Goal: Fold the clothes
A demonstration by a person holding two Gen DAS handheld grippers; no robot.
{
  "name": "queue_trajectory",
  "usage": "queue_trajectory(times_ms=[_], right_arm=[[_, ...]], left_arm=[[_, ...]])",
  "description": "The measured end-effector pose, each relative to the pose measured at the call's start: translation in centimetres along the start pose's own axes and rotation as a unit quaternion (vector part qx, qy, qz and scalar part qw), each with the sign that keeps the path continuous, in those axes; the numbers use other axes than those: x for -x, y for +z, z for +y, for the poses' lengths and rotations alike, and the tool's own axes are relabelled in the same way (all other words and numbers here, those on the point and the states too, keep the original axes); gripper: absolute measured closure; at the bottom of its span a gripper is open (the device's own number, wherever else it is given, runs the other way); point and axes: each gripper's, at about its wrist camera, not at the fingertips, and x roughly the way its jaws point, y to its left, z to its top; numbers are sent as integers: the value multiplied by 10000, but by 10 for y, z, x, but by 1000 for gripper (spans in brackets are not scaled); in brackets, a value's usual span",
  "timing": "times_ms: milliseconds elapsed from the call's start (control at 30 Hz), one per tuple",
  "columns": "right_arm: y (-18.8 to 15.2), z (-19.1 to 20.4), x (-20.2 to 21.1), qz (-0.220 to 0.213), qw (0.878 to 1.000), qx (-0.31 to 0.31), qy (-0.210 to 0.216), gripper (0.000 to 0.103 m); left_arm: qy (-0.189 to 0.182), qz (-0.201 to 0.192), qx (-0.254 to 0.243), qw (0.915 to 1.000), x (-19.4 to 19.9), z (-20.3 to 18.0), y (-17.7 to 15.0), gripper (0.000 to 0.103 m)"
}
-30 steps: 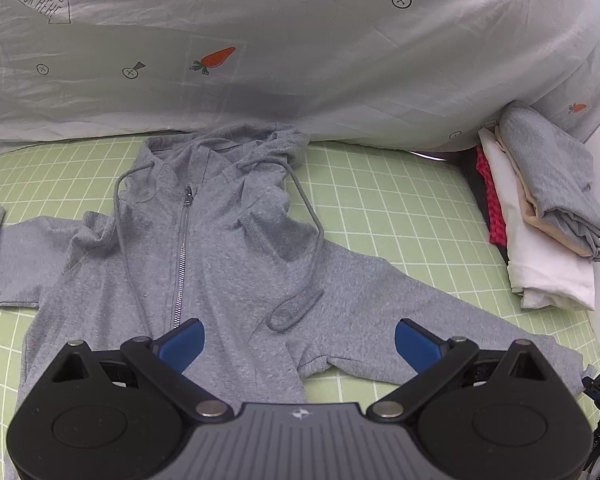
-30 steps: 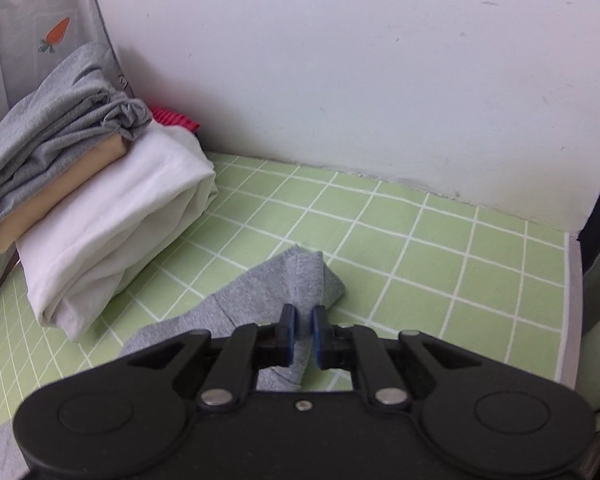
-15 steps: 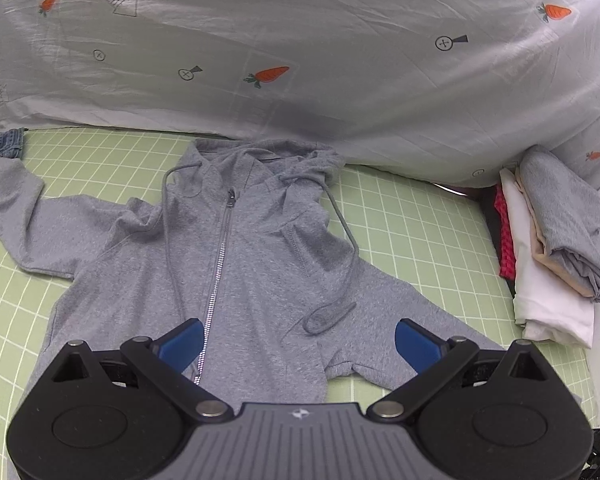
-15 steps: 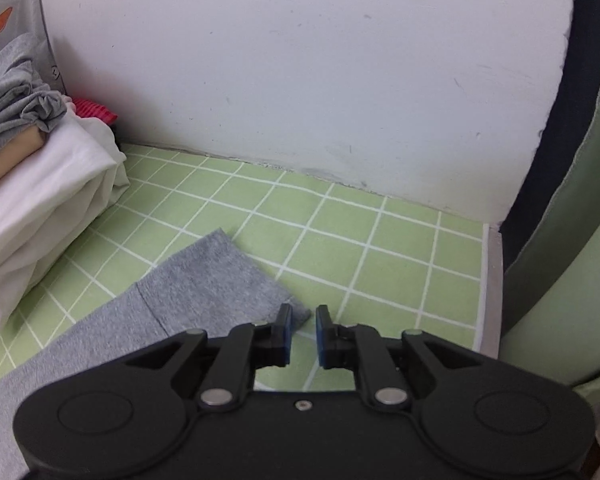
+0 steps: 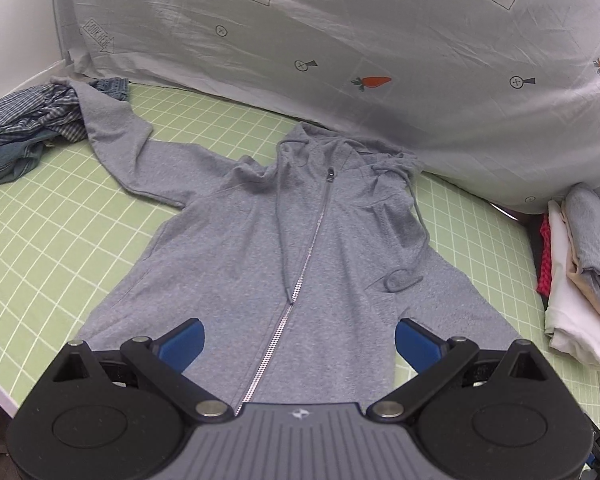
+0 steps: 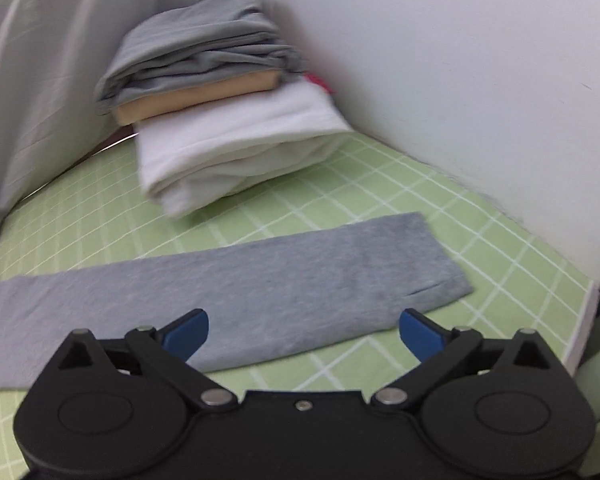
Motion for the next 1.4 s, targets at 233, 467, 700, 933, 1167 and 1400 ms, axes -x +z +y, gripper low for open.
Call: queue_trajectory(times_ms=[233, 467, 700, 933, 1167, 1400], right_arm=[[-37, 85, 27, 87, 9916, 910, 913, 0], [-87, 187, 69, 201, 9809, 1435, 1295, 0], [-112, 282, 96, 143, 9735, 1739, 1480, 0], [-132, 351, 86, 512, 9803, 1364, 1331, 0], [-128, 387, 46, 855, 9871, 1220, 588, 0], [-118, 399, 27, 1033, 9882, 1072, 360, 0]], left_arm=[[20, 188, -113, 9998, 3, 47, -11, 2], [-135, 162, 84, 9997, 1, 128, 15, 2], [-274, 51, 284, 9992, -21, 209, 72, 2], [-181, -178, 170, 9995, -59, 271, 144, 2], [33, -213, 408, 9989, -137, 323, 219, 5], [32, -90, 746, 9972, -214, 358, 274, 30]])
